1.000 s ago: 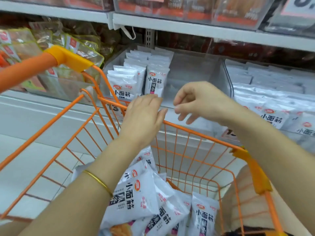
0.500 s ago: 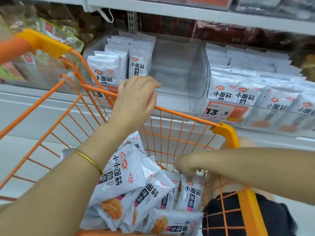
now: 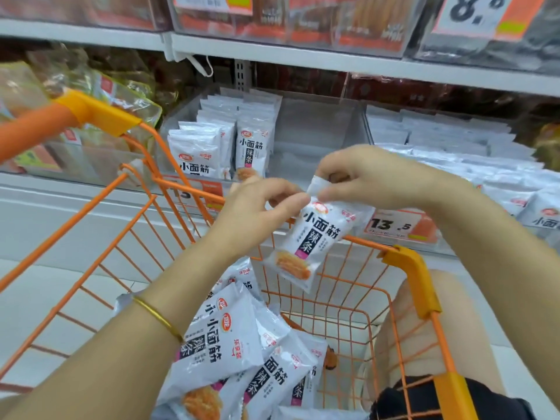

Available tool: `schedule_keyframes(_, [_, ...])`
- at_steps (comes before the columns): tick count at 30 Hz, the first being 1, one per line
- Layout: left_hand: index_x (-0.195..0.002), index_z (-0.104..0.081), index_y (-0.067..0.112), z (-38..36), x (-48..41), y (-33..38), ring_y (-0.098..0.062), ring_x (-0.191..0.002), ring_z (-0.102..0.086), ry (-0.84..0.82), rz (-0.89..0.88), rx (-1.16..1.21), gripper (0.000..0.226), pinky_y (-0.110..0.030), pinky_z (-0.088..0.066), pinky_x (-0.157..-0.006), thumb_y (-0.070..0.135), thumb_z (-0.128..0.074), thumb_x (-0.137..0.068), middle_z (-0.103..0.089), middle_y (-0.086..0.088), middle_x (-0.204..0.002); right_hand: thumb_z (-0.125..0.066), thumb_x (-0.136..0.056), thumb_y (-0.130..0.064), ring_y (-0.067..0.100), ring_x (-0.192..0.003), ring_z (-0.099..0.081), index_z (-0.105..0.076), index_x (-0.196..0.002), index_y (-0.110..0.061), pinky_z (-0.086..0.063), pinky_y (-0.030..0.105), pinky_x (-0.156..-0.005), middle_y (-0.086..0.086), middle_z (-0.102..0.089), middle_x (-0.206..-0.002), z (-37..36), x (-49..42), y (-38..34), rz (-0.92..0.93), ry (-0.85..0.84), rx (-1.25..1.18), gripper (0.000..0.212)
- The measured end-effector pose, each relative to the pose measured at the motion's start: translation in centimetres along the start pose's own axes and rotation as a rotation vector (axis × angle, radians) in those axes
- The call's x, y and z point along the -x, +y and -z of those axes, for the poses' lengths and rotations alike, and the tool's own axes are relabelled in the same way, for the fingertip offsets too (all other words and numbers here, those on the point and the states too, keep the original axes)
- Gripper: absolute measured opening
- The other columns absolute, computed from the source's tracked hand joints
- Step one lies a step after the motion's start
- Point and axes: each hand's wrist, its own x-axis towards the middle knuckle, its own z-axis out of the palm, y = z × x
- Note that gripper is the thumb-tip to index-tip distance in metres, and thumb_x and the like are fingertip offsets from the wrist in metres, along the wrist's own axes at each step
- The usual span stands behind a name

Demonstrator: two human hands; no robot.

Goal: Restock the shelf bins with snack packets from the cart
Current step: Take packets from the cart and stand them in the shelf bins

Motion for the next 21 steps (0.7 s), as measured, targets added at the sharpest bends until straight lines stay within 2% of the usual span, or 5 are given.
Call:
schedule_keyframes(4, [-0.088, -0.066, 0.016, 0.3, -0.3, 0.4, -0.01, -0.072, -0.061, -0.012, 0.127, 0.254, 0.009, -0.023, -0.047, -0.067, 0.025, -0.065, -0.086, -0.067, 0.001, -0.077, -0.063, -0.088, -0.022, -0.002, -0.05, -0.051, -0.059, -0.074, -0.018, -0.043, 0.012, -0.052, -0.007, -0.057, -0.063, -0.6, -1.7, 0.0, -0.12, 0.262, -0.375, 0.016])
schedule_keyframes(7, [-0.091, -0.065, 0.005, 1.1, -0.7, 0.0, -0.024, -0.074, -0.066, 0.155, 0.229, 0.408, 0.021, -0.035, -0.053, -0.069, 0.025, -0.063, -0.088, -0.07, -0.016, -0.083, -0.054, -0.092, -0.038, 0.013, -0.068, -0.068, -0.06, -0.084, -0.014, -0.057, 0.031, -0.058, 0.006, -0.068, -0.081, -1.9, -2.5, 0.0, -0.28, 0.236, -0.817, 0.026])
schedule_keyframes(13, [-0.1, -0.065, 0.01, 2.0, -1.3, -0.6, -0.002, -0.076, -0.065, 0.358, 0.277, 0.462, 0.021, -0.013, -0.048, -0.062, 0.026, -0.054, -0.093, -0.069, 0.005, -0.087, -0.068, -0.083, -0.031, 0.006, -0.06, -0.055, -0.068, -0.1, -0.018, -0.038, 0.018, -0.049, -0.008, -0.069, -0.079, -3.8, -5.2, -0.3, -0.228, 0.023, -0.718, 0.021])
schedule_keyframes(17, [-0.123, -0.056, 0.013, 2.2, -1.3, -2.3, -0.011, -0.108, -0.05, 0.405, 0.212, -0.064, 0.032, -0.024, -0.038, -0.092, 0.028, -0.045, -0.097, -0.057, 0.01, -0.109, -0.068, -0.084, -0.025, 0.004, -0.05, -0.054, -0.066, -0.091, -0.017, -0.036, 0.017, -0.044, -0.006, -0.067, -0.07, -2.7, -9.0, 1.6, -0.364, 0.237, -0.898, 0.011])
schedule_keyframes(21, [-0.136, -0.046, 0.015, 1.4, -0.8, -3.9, -0.019, -0.134, -0.032, 0.14, 0.165, -0.527, 0.044, -0.029, -0.014, -0.111, 0.035, -0.037, -0.098, -0.044, -0.004, -0.142, -0.07, -0.084, -0.015, 0.006, -0.044, -0.055, -0.065, -0.095, -0.011, -0.045, 0.017, -0.042, 0.001, -0.065, -0.071, -4.4, -13.9, 2.9, -0.453, 0.235, -0.803, 0.013])
